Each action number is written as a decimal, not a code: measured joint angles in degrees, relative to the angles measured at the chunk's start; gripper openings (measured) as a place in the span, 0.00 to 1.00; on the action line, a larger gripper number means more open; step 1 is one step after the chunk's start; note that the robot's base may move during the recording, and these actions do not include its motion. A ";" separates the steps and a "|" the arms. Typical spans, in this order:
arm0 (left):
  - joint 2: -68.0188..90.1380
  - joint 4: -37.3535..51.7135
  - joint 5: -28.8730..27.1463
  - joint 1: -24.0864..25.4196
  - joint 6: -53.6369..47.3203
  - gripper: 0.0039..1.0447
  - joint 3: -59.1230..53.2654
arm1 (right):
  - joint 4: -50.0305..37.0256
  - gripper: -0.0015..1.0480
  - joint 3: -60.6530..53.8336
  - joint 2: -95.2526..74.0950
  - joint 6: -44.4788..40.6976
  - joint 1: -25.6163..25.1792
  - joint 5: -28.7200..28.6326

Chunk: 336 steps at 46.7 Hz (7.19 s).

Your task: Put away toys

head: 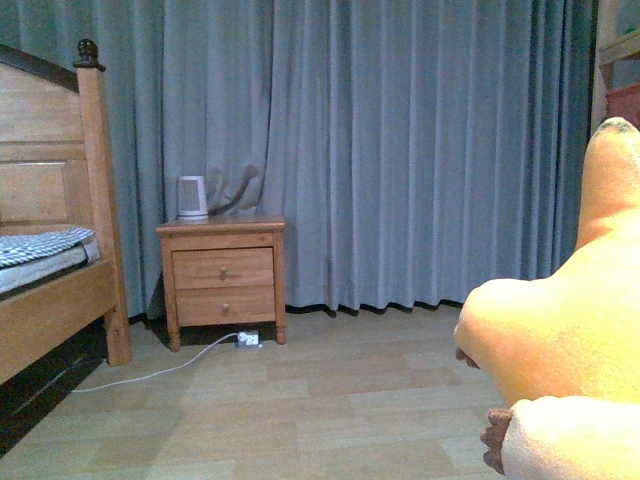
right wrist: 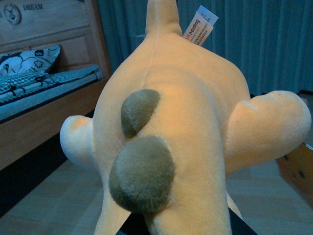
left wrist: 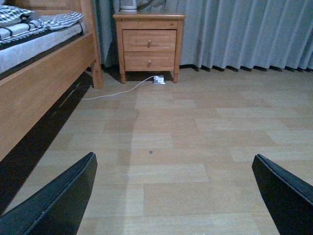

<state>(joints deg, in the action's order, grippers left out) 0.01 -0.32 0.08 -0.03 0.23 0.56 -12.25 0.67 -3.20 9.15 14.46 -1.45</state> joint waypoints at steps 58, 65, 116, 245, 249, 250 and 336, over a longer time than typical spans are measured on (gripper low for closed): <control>0.00 0.00 -0.13 0.04 0.00 0.94 0.00 | 0.00 0.07 0.00 0.00 0.00 0.11 -0.50; 0.00 0.00 -0.02 0.02 0.00 0.94 0.00 | 0.00 0.07 0.00 0.00 0.00 0.11 0.15; 0.04 -0.02 -0.09 0.02 0.00 0.94 0.00 | 0.04 0.07 0.00 0.00 0.00 0.11 -0.04; 0.00 0.04 0.00 -0.02 0.00 0.94 0.02 | 0.07 0.07 0.00 0.09 0.00 0.04 0.00; 0.00 0.04 0.13 -0.02 0.00 0.94 0.00 | 0.07 0.07 0.00 0.11 0.00 0.04 0.44; 0.02 0.04 0.13 -0.02 0.00 0.94 0.02 | 0.07 0.07 0.00 0.09 0.00 0.04 0.42; 0.02 0.04 -0.09 0.02 0.00 0.94 0.00 | 0.09 0.07 0.00 0.07 -0.02 0.09 0.00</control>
<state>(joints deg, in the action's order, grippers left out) 0.03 -0.27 -0.01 -0.01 0.23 0.56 -12.16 0.67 -3.14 9.13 14.55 -1.45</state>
